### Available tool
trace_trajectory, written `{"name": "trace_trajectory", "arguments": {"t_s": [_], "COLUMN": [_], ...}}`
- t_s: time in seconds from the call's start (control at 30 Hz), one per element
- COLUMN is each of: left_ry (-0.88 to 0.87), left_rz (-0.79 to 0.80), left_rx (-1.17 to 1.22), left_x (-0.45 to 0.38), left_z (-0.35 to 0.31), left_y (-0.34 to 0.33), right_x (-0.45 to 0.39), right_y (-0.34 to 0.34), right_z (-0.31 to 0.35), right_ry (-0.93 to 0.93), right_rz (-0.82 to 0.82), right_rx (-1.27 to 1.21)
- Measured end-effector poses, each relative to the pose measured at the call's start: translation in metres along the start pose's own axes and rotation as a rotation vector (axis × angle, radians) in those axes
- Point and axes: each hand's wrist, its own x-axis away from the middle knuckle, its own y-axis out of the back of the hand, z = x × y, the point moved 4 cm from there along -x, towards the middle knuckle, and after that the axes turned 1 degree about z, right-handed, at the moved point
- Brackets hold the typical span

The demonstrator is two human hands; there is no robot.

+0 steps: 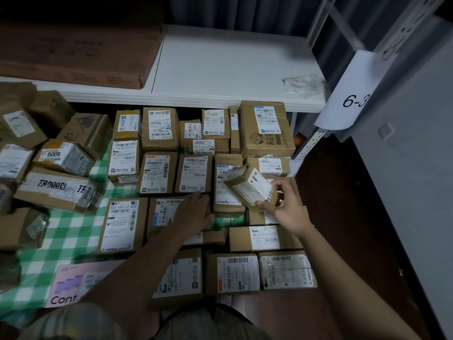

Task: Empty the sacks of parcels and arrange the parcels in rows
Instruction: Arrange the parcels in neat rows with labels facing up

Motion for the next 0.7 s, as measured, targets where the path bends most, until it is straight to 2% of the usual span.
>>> {"name": "trace_trajectory", "arguments": {"t_s": [0.17,0.33,0.53,0.7], "left_ry": [-0.007,0.023,0.042,0.002], "left_rz": [-0.020,-0.065,-0.054,-0.084], "left_rx": [0.003,-0.148,-0.186,-0.257], "left_x": [-0.007,-0.019,-0.033,-0.034], "left_z": [-0.022,-0.031,-0.039,-0.043], "left_y": [0.002,0.000,-0.005,-0.006], "right_x": [0.004,0.009,0.012,0.014], "right_y": [-0.001,-0.004,-0.005,-0.004], "right_z": [-0.019,-0.046,-0.051,-0.055], "right_ry": [-0.105,-0.213,-0.260,-0.242], "right_rz": [0.014,-0.032,-0.072,-0.066], "right_rx": [-0.095,-0.132,-0.264,-0.254]}}
